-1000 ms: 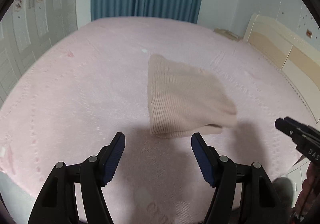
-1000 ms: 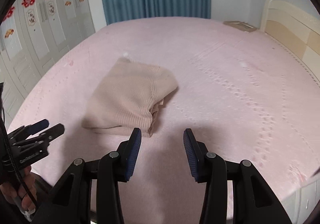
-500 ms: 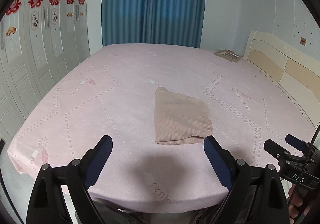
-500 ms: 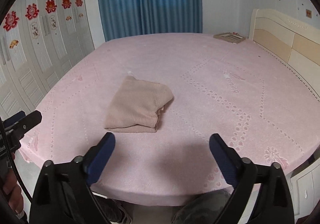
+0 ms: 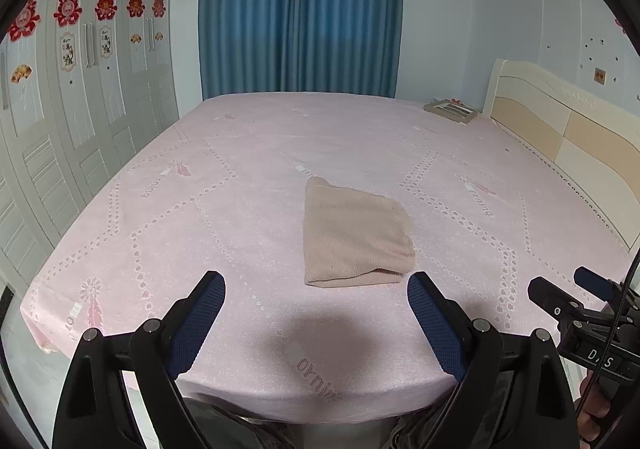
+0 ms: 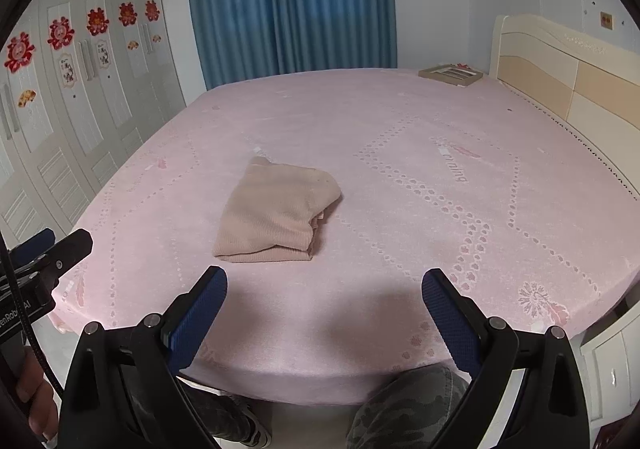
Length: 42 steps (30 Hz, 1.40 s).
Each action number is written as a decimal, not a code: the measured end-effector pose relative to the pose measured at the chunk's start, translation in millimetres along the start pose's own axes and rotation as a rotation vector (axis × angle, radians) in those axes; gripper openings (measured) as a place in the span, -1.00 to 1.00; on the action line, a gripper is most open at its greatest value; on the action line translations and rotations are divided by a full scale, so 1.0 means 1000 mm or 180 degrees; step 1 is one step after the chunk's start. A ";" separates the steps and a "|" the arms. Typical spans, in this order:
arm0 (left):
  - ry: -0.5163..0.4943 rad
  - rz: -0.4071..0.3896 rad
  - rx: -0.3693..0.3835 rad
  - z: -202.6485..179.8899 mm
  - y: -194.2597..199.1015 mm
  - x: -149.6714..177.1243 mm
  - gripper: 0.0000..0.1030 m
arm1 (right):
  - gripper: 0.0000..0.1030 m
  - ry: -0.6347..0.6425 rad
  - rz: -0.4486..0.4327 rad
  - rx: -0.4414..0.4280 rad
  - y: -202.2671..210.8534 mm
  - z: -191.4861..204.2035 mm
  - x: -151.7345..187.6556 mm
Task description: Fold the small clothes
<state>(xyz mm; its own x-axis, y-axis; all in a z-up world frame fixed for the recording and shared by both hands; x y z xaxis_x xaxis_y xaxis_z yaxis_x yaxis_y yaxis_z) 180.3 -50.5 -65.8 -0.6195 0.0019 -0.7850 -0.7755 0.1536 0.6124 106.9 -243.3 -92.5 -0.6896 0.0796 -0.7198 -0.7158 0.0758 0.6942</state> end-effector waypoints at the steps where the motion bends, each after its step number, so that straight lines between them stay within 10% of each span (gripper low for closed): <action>1: -0.0004 0.0000 -0.0005 -0.001 0.001 0.000 0.80 | 0.88 -0.0007 -0.0004 -0.0002 0.000 0.001 -0.001; 42: 0.0044 -0.0003 -0.0057 0.000 0.007 0.000 0.80 | 0.88 -0.0098 -0.0054 -0.0053 0.006 0.000 -0.006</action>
<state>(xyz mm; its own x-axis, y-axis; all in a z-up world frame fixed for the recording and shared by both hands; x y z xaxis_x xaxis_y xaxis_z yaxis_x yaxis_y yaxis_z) 174.7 -49.1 -61.9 -0.6204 -0.0119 -0.7842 -0.7780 0.1358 0.6134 106.7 -243.7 -84.3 -0.6738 0.1089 -0.7309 -0.7293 0.0609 0.6814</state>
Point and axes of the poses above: each gripper's, at about its wrist camera, not at the fingertips, and y roughly against the way its jaws point, z to its left, x to its underside, the point moved 9 cm from there along -y, roughly the way its jaws point, and after that the axes turned 6 degrees about x, right-handed, at the moved point
